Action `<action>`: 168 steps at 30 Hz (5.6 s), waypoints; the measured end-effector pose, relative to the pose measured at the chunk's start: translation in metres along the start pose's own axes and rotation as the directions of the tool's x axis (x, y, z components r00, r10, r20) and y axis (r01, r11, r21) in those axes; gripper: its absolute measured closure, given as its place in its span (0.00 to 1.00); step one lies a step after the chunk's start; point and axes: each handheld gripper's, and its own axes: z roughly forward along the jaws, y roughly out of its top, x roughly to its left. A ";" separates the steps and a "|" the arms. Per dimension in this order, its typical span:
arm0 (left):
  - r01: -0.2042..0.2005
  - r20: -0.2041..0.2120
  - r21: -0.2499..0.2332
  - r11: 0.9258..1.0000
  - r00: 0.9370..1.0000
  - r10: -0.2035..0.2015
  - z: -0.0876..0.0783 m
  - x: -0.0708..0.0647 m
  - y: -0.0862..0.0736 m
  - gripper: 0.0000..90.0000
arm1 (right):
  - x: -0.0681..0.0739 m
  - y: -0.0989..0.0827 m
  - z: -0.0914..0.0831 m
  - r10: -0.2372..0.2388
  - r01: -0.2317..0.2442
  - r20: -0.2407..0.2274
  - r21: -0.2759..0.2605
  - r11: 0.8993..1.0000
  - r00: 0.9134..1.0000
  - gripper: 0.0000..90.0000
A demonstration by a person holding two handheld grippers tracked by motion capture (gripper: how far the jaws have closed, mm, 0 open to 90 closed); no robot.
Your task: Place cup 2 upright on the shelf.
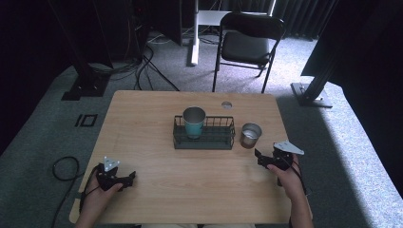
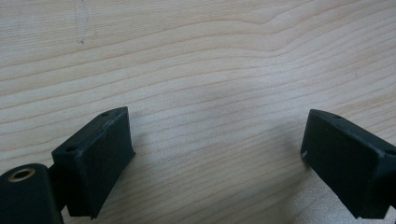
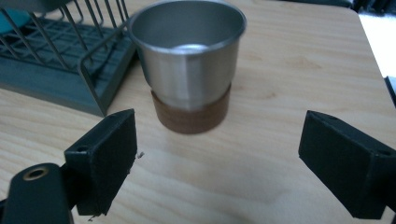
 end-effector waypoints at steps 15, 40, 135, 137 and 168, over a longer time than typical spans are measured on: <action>0.000 0.000 -0.001 1.000 1.000 0.000 0.000 0.000 0.000 0.11 | 0.008 0.024 0.020 -0.046 0.045 -0.029 -0.029 0.999 0.999 0.12; -0.001 0.001 0.000 1.000 1.000 0.001 0.000 0.000 0.000 0.11 | 0.014 0.044 0.051 -0.070 0.069 -0.034 -0.022 0.997 0.997 0.12; 0.001 0.000 -0.001 1.000 1.000 -0.001 0.000 0.000 0.000 0.11 | 0.062 0.145 0.002 -0.145 0.122 -0.167 -0.141 0.982 0.975 0.14; 0.001 0.000 -0.001 1.000 1.000 -0.001 0.000 0.000 0.000 0.11 | 0.067 0.147 0.003 -0.150 0.125 -0.181 -0.145 0.982 0.972 0.14; 0.000 0.000 -0.001 1.000 1.000 0.000 0.000 0.000 0.000 0.11 | 0.109 0.147 0.052 -0.163 0.141 -0.227 -0.111 0.984 0.960 0.14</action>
